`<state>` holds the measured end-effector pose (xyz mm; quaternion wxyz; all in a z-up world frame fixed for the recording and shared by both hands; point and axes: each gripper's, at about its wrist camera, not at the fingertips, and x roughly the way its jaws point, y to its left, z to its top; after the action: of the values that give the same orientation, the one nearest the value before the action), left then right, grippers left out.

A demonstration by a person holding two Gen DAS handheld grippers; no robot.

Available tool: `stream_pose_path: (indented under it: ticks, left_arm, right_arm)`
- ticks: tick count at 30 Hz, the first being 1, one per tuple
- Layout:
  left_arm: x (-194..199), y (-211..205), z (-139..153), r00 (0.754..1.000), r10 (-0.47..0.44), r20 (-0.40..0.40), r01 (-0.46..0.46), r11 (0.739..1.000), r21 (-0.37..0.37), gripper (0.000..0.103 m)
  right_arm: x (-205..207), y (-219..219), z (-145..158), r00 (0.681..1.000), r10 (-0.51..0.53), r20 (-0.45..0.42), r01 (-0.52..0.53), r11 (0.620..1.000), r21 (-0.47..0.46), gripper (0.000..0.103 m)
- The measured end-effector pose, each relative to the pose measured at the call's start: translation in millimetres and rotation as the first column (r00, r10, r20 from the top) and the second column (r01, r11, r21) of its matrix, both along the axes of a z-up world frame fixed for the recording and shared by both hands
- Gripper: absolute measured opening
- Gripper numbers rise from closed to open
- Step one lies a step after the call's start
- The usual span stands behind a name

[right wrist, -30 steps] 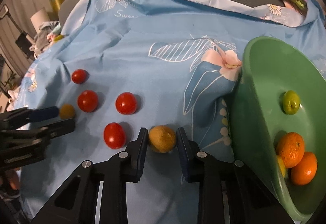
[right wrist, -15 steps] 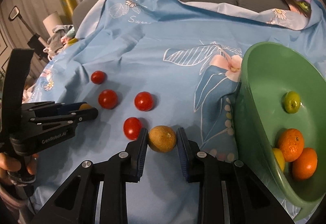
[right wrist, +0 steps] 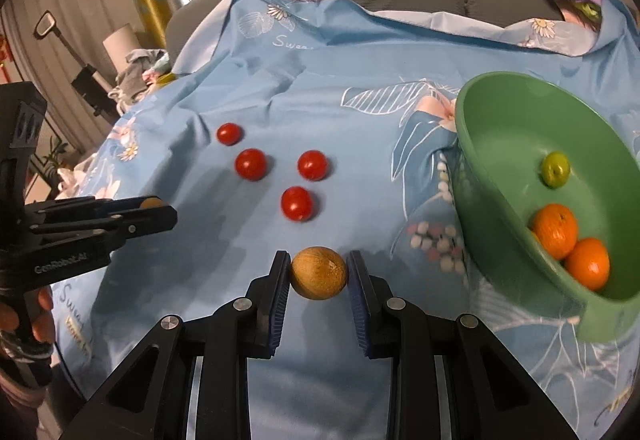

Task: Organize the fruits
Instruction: 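Carry both held fruits over the green bowl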

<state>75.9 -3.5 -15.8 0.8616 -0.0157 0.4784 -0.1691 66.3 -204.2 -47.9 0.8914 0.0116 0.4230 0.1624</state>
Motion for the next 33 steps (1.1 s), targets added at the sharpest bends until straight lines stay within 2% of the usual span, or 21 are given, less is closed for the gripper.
stream_pose_path:
  ticks: [18, 33]
  left_arm:
    - [-49.9, -25.2, 34.9, 0.997, -0.050, 0.063, 0.050, 0.999, -0.010, 0.025]
    - [-60.3, -55.6, 51.7, 0.990, -0.102, 0.097, 0.101, 0.995, 0.017, 0.025]
  right_arm:
    - [-46.2, -13.0, 33.1, 0.996, 0.003, 0.086, -0.006, 0.999, 0.032, 0.030]
    - [-64.9, -33.0, 48.0, 0.990, -0.028, 0.140, 0.018, 0.998, 0.066, 0.030]
